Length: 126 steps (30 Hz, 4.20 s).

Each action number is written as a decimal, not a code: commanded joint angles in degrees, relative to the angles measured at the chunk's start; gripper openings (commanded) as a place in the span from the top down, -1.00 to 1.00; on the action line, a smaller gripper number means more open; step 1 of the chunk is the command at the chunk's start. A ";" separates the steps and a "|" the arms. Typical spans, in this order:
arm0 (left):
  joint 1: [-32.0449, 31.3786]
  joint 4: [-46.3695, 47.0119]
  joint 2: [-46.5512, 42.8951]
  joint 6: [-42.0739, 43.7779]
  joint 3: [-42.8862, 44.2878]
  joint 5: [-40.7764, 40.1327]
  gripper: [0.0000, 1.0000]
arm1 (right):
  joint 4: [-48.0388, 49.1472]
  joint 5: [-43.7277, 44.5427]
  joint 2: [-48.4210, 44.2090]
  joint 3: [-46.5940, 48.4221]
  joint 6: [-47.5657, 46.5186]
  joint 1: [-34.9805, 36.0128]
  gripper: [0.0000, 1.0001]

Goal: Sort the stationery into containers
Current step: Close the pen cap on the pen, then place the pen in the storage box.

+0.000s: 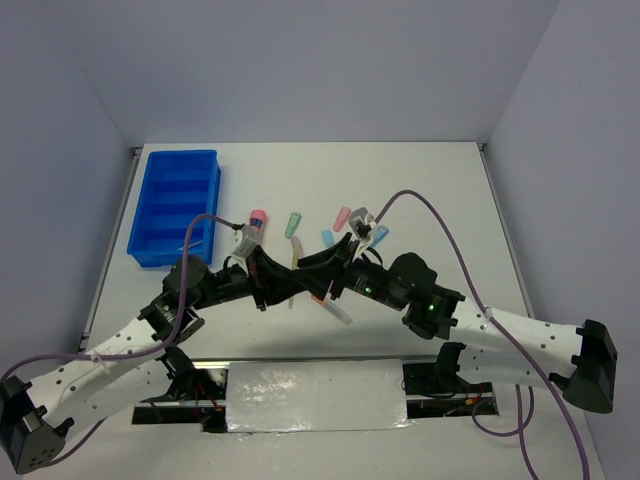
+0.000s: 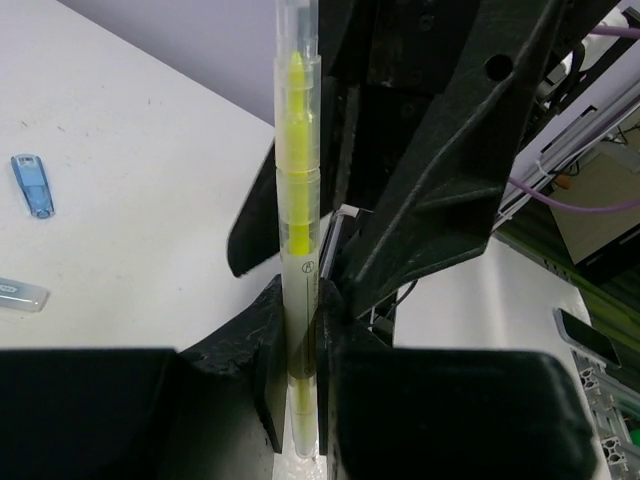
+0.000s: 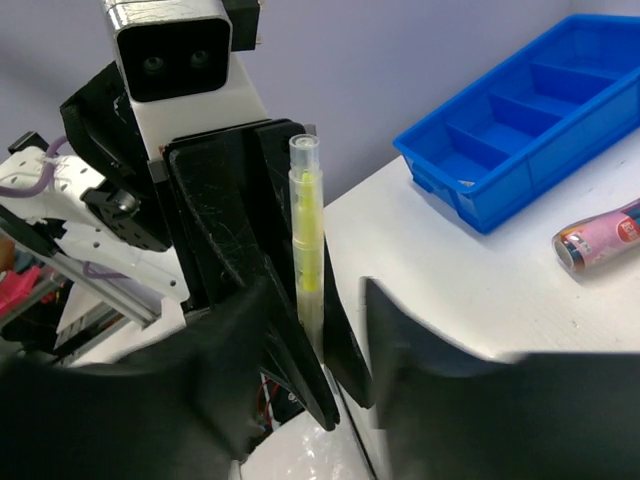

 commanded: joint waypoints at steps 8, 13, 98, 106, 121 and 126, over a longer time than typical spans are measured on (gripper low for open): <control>-0.27 -0.86 -2.84 3.57 0.92 3.75 1.00 | -6.00 0.47 -1.56 9.97 -5.27 0.56 -0.34; -0.44 0.20 -2.31 3.39 0.39 5.69 1.00 | -8.74 2.50 0.64 13.24 -6.68 0.47 -0.32; 48.95 -41.82 27.04 -46.53 19.99 -56.54 0.55 | -28.26 9.80 -17.46 3.58 2.46 -10.60 -0.46; 49.22 -37.43 29.85 -49.34 16.47 -57.33 0.38 | -27.81 9.18 -15.97 3.31 2.20 -10.69 -0.46; 49.48 -31.80 28.02 -45.67 14.63 -55.05 -0.41 | -28.16 8.39 -14.47 4.01 1.85 -10.78 -0.46; 47.03 -23.18 25.64 -26.96 20.50 -47.40 -0.87 | -28.25 9.01 -15.00 3.84 1.76 -10.78 -0.46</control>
